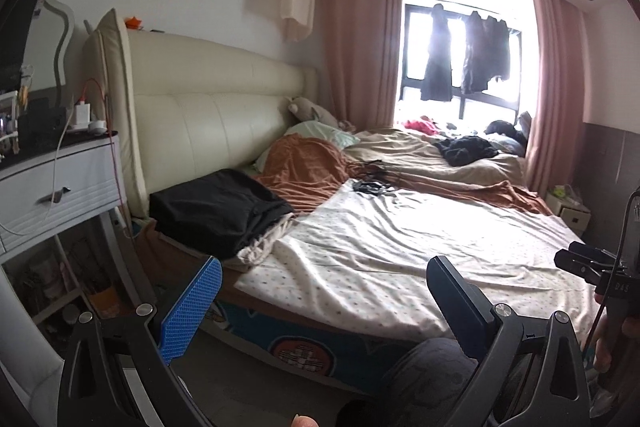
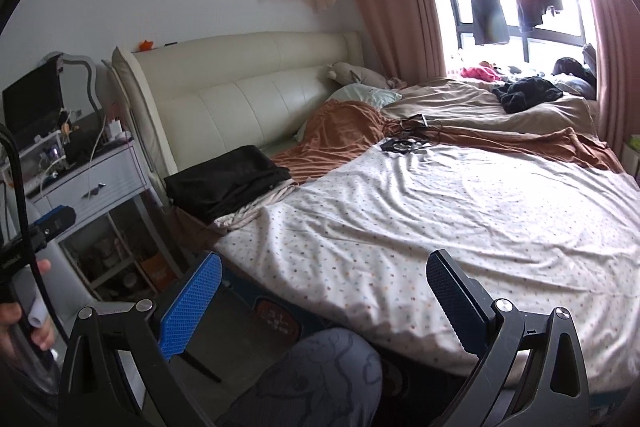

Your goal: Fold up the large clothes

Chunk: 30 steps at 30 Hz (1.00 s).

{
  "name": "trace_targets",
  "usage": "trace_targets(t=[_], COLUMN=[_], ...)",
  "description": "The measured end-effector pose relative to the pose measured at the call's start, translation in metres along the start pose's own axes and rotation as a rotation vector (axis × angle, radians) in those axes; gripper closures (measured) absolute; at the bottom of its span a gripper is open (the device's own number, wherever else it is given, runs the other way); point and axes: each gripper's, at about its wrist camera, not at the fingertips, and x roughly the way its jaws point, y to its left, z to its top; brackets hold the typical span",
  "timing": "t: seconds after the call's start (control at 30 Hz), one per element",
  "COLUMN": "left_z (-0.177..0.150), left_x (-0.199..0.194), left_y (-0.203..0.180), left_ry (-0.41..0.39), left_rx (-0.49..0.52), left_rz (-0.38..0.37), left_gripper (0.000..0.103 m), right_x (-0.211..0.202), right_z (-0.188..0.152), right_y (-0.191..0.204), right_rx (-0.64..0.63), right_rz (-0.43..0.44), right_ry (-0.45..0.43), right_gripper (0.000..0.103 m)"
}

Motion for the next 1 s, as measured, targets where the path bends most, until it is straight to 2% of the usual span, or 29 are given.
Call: trace_targets(t=[0.47, 0.9, 1.0], left_z=[-0.024, -0.026, -0.025], left_x=[-0.025, -0.019, -0.022], left_y=[-0.032, -0.038, -0.038], left_ry=[-0.004, 0.003, -0.008], left_rx=[0.012, 0.02, 0.011], left_rz=[-0.044, -0.067, -0.052], left_gripper=[0.0, 0.0, 0.0], right_x=[-0.054, -0.049, -0.049], right_z=[-0.024, -0.025, -0.025], right_y=[-0.007, -0.004, -0.003], right_rx=[0.019, 0.026, 0.028], right_rz=[-0.064, -0.061, -0.05], right_ry=[-0.069, -0.057, -0.058], right_gripper=[0.0, 0.0, 0.0])
